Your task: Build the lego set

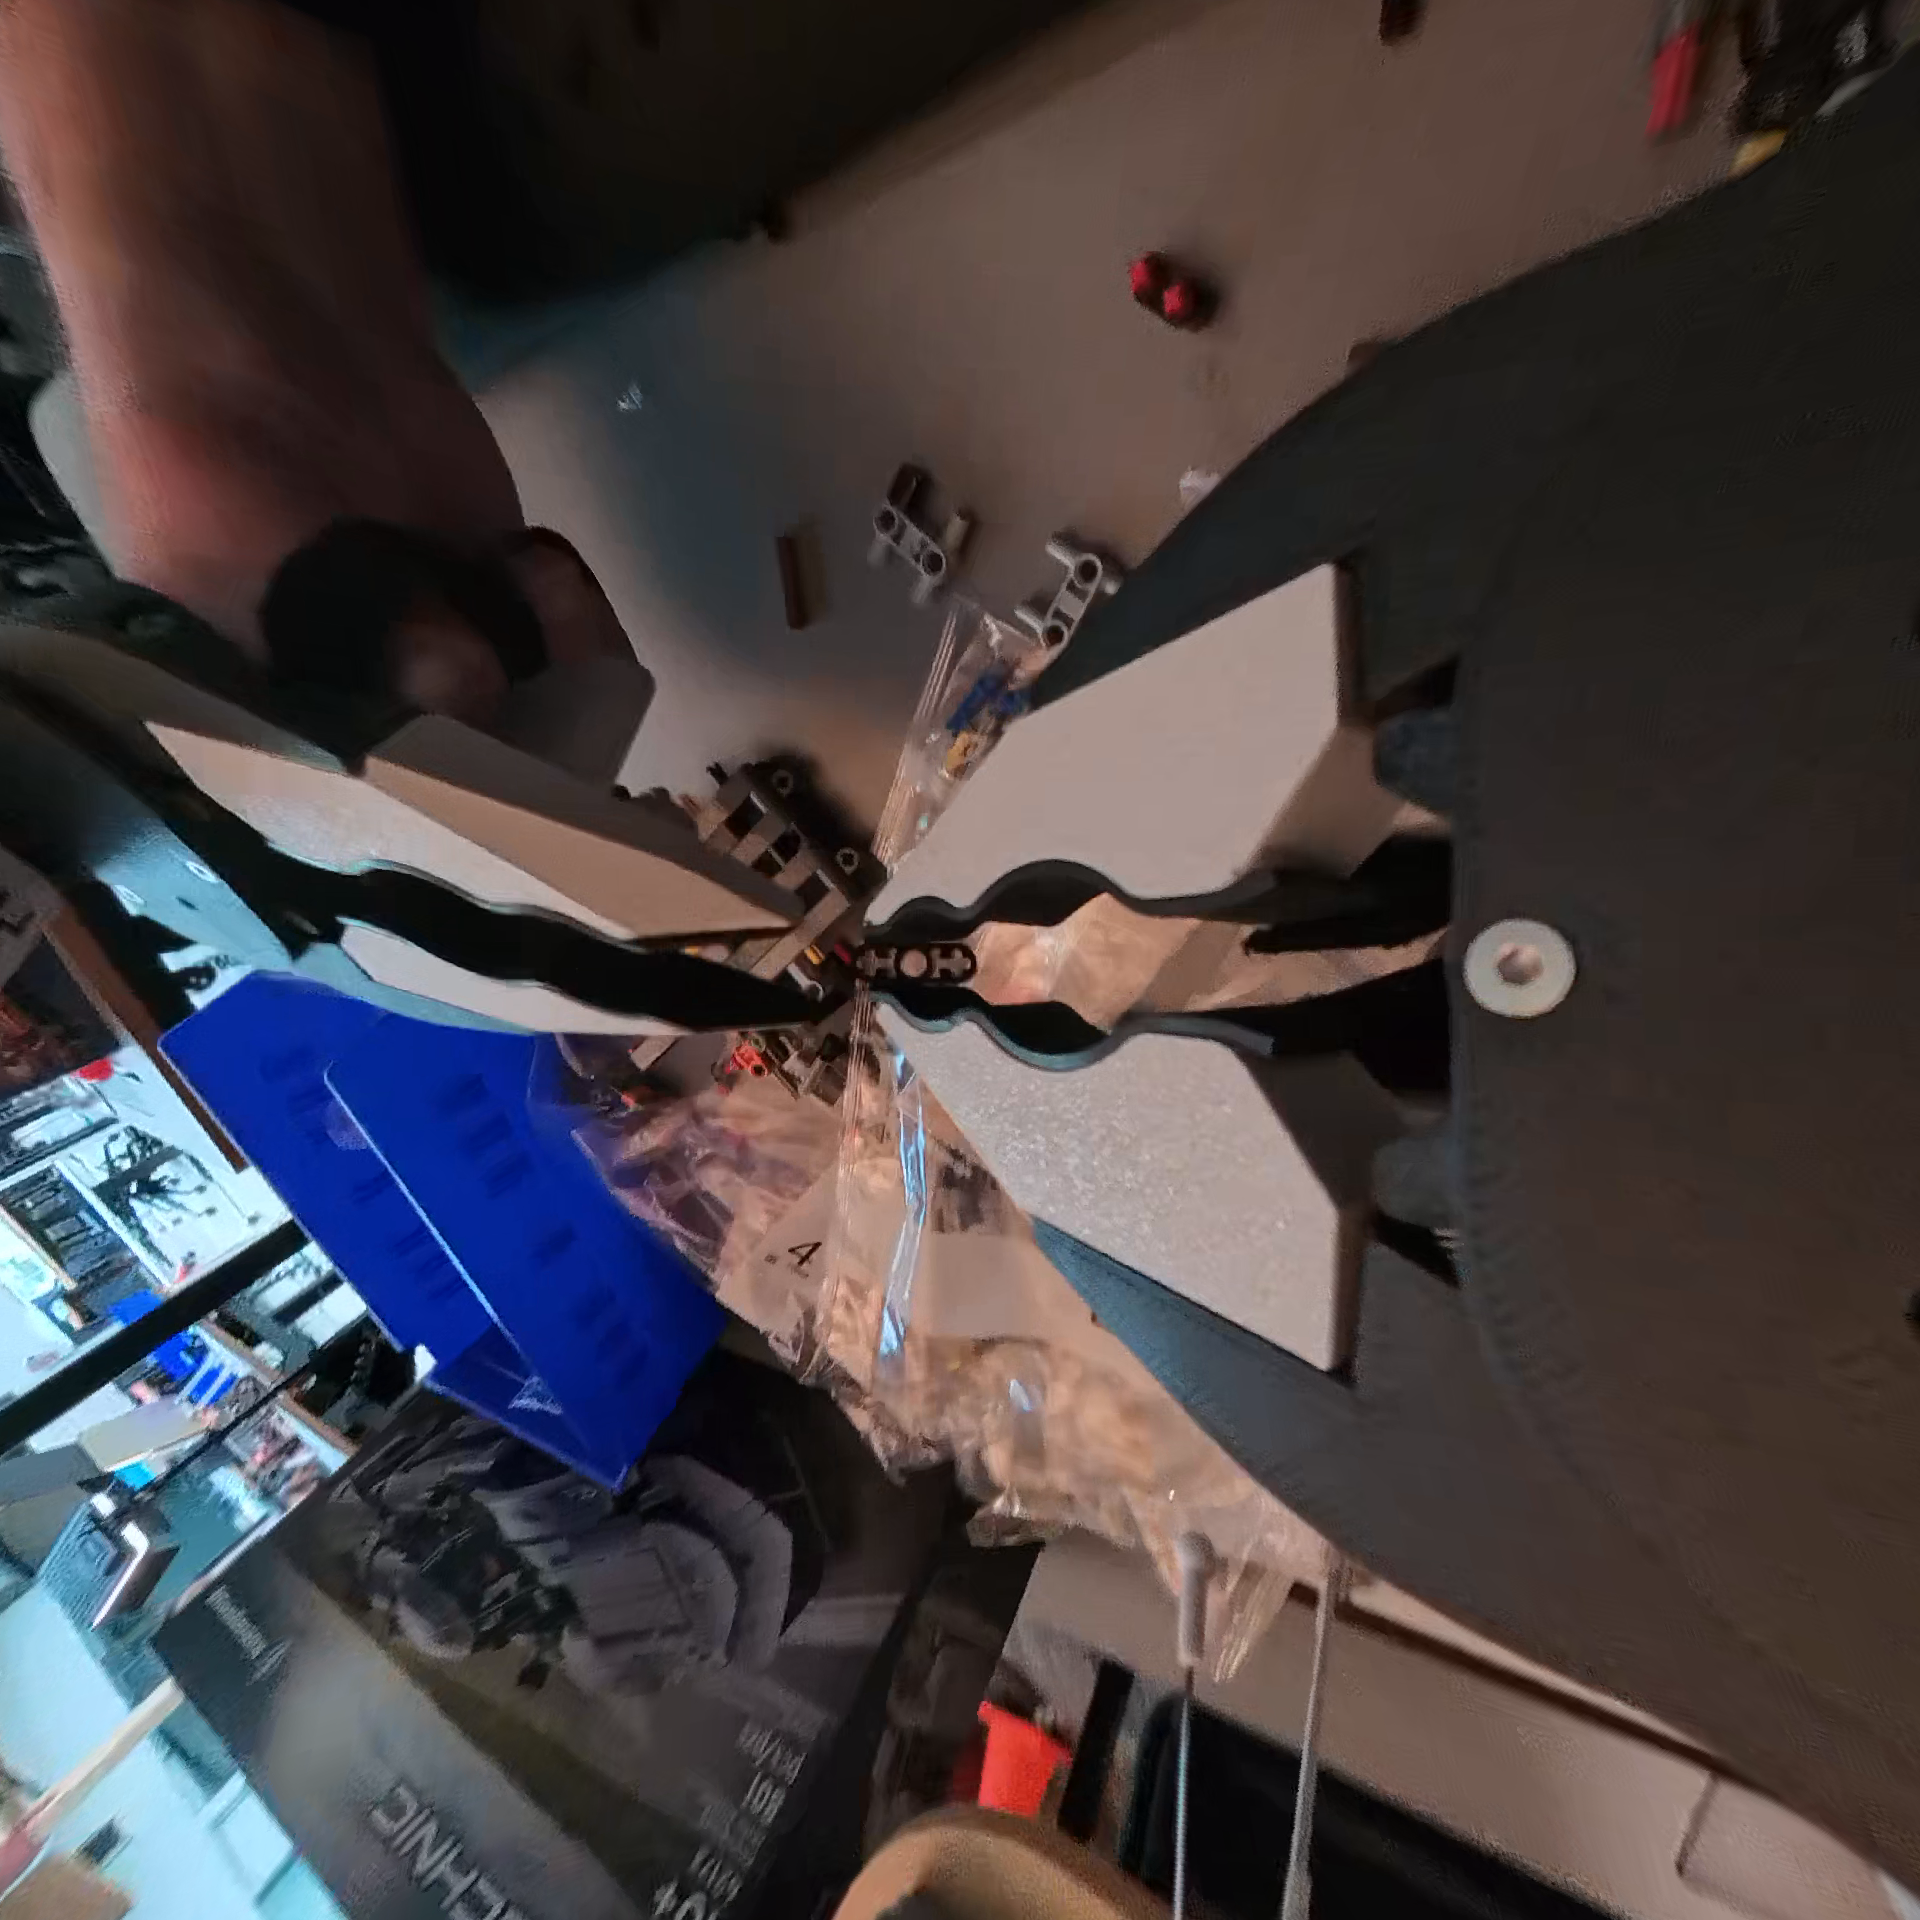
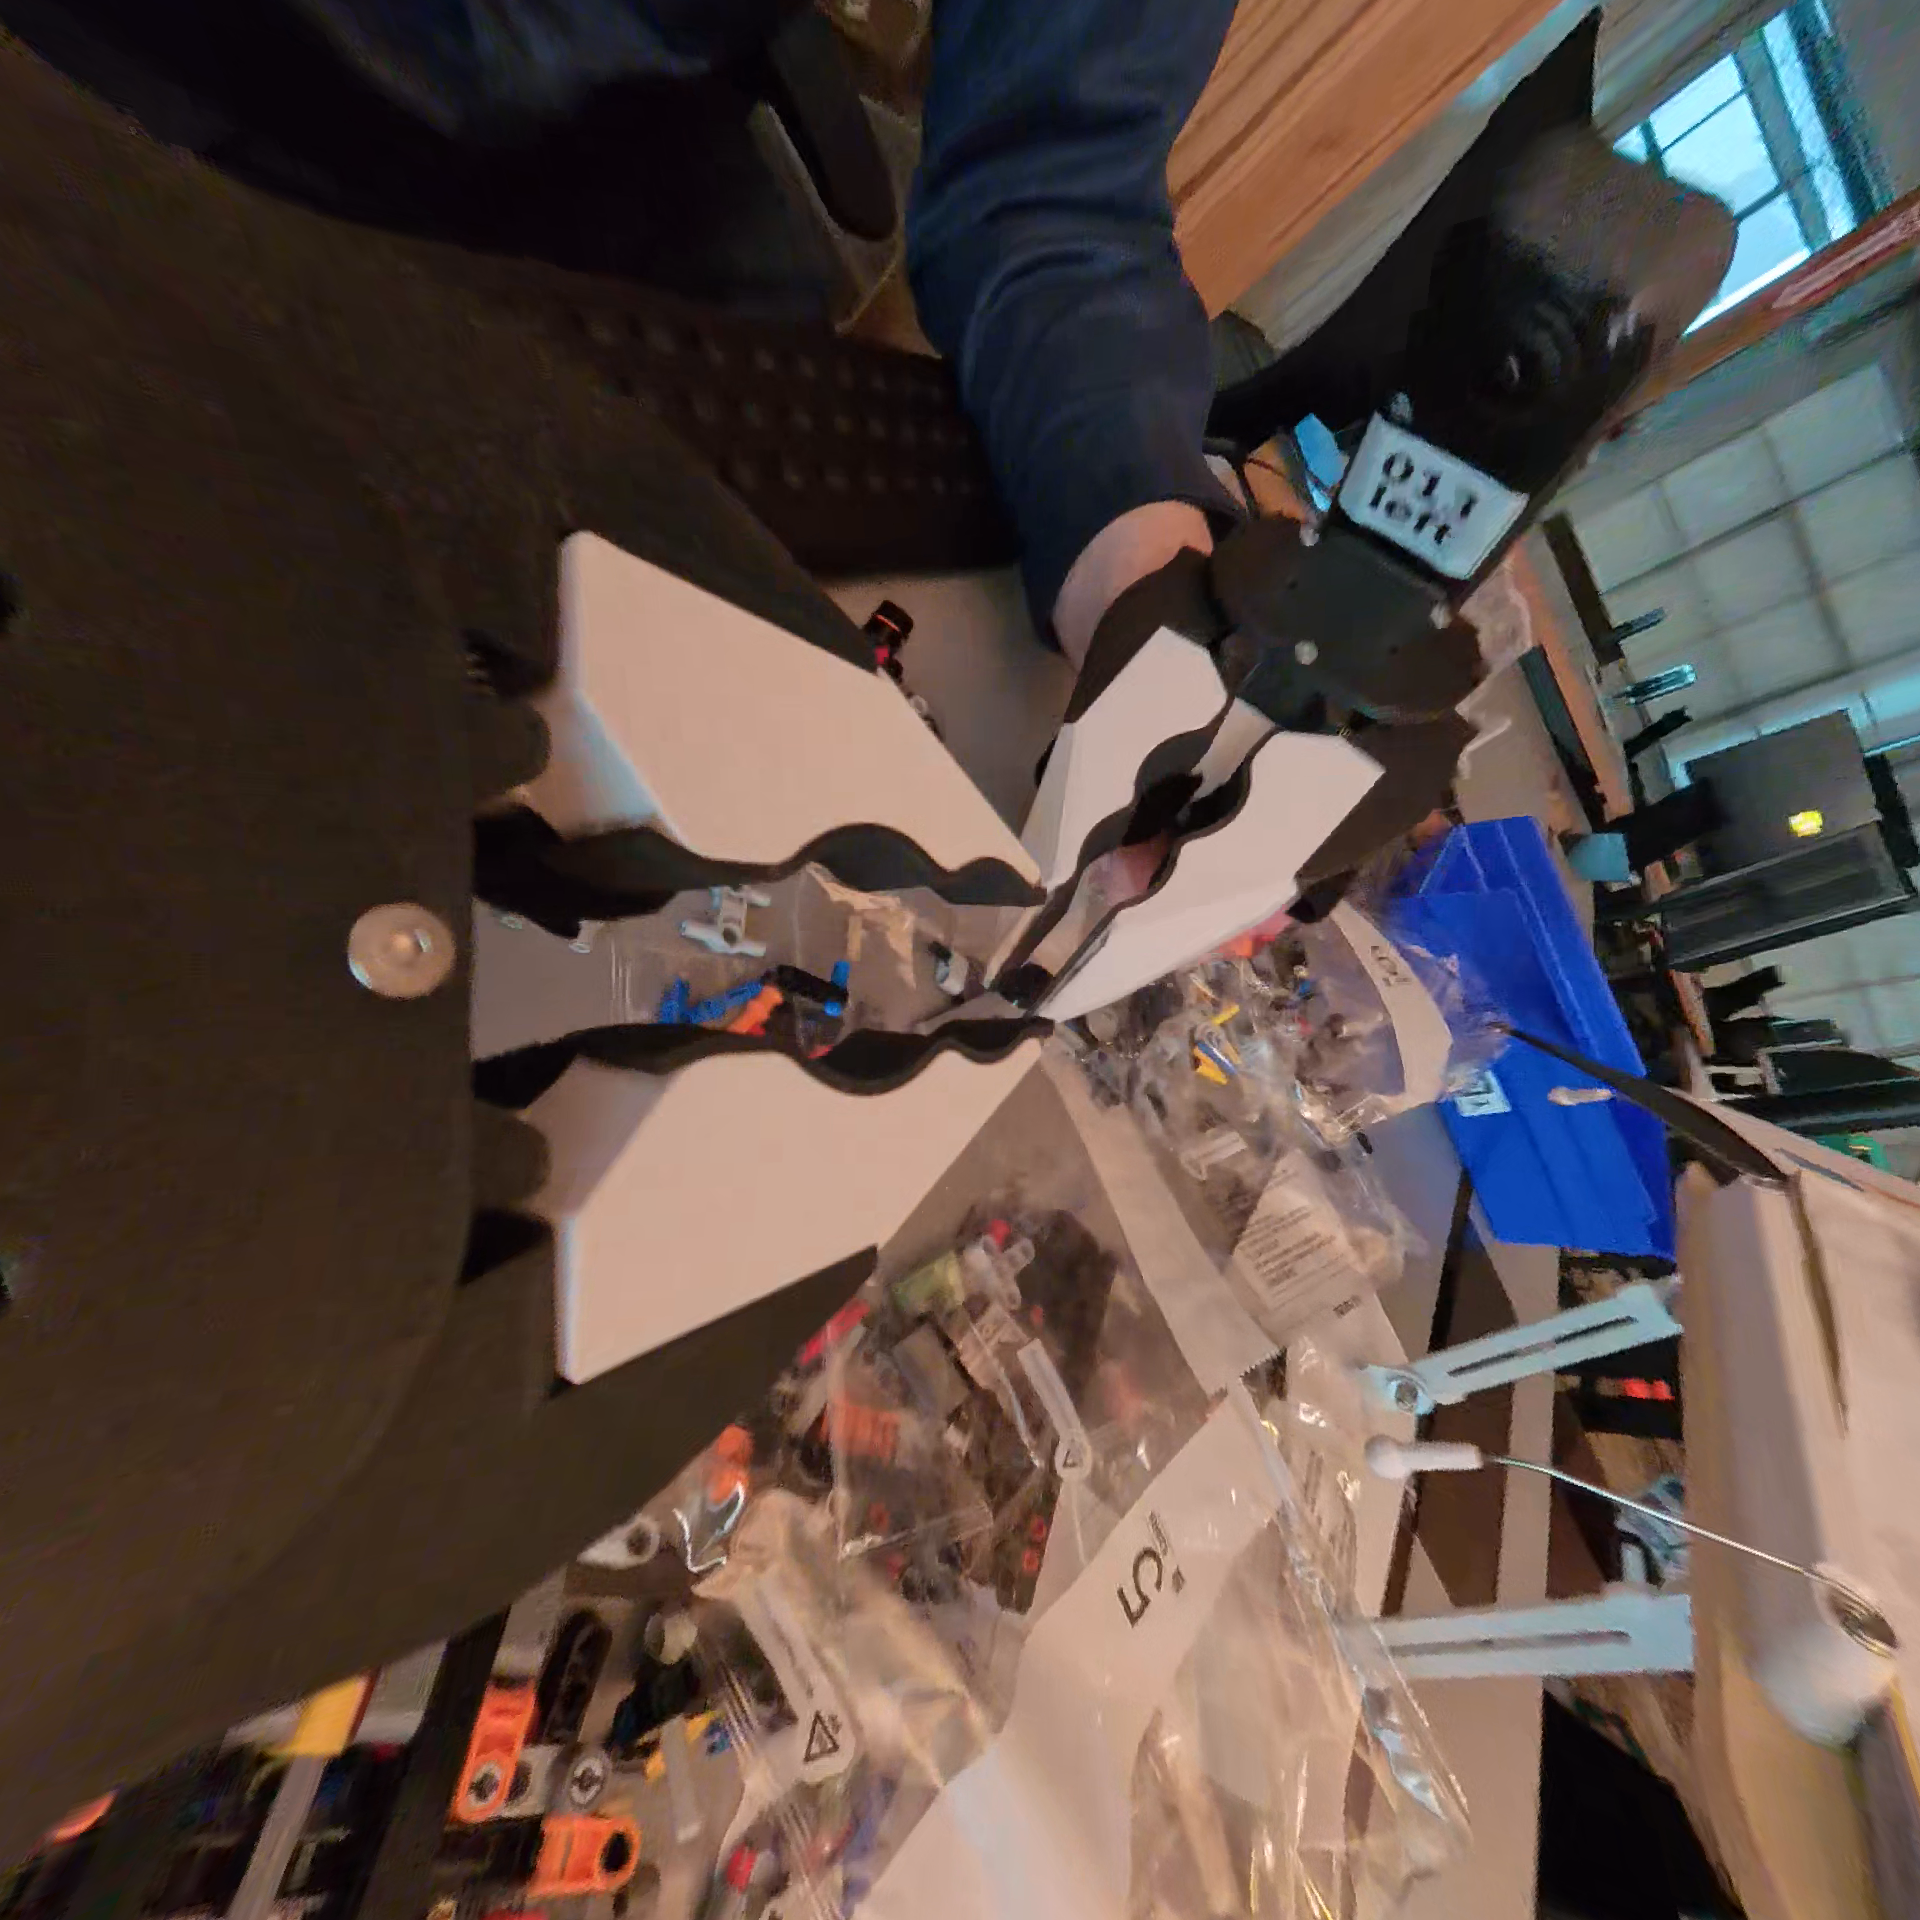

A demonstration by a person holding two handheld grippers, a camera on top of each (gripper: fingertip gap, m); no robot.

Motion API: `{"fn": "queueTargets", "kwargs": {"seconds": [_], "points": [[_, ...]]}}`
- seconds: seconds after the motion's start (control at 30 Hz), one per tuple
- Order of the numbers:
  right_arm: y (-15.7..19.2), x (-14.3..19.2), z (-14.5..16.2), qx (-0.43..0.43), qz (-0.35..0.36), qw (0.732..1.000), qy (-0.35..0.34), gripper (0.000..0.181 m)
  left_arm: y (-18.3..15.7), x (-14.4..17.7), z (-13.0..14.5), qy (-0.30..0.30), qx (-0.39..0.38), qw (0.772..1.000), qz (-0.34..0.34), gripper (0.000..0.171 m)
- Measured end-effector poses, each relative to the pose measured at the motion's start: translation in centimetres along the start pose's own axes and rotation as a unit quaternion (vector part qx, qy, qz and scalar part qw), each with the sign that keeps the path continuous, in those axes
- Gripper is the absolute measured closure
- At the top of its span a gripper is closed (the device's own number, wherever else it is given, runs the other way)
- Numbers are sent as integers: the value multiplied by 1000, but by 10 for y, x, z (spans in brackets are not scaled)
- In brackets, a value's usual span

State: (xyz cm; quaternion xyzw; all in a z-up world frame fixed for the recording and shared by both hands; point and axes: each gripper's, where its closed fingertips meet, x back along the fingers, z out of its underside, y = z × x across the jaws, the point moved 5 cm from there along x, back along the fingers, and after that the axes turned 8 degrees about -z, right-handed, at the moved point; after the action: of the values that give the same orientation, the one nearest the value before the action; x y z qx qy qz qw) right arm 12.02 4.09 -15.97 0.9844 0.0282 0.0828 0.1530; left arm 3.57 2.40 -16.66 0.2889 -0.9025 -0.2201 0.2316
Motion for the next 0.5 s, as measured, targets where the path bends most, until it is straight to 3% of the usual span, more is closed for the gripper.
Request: {"fn": "queueTargets", "kwargs": {"seconds": [0.1,0.27,0.5], "points": [[-4,-5,7,-13,6,1000,21,164,0,-1,-4,2,-47,998,-29,166],[-4,-3,5,-52,-27,998,-6,171,-4,-1,-6,8,-115,992,-53,166],[-7,-3,5,-91,-47,994,-23,169,-6,0,-10,14,-163,984,-71,166]]}}
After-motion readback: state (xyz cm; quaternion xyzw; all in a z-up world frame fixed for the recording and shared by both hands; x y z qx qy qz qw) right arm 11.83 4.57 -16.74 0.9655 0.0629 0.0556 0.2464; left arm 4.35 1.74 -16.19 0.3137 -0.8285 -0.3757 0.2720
